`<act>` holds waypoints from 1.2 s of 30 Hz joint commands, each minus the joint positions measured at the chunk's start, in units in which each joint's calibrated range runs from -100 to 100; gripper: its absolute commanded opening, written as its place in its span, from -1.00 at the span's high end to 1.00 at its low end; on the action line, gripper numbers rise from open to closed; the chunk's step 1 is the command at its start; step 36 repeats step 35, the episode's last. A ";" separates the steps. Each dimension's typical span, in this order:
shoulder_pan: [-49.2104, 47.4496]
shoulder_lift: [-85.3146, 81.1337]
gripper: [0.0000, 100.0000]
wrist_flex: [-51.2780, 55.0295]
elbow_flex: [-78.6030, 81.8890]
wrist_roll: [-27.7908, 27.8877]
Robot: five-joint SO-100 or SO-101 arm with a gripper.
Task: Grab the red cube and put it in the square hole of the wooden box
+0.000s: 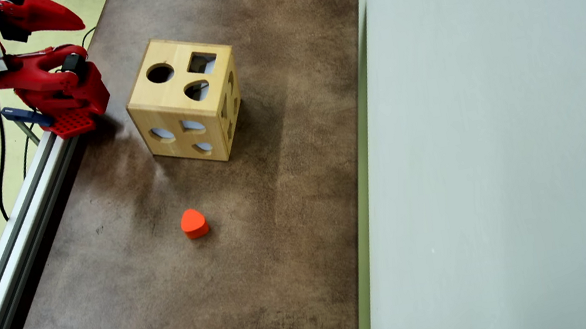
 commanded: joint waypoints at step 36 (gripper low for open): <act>0.49 -0.07 0.95 0.66 -1.60 4.69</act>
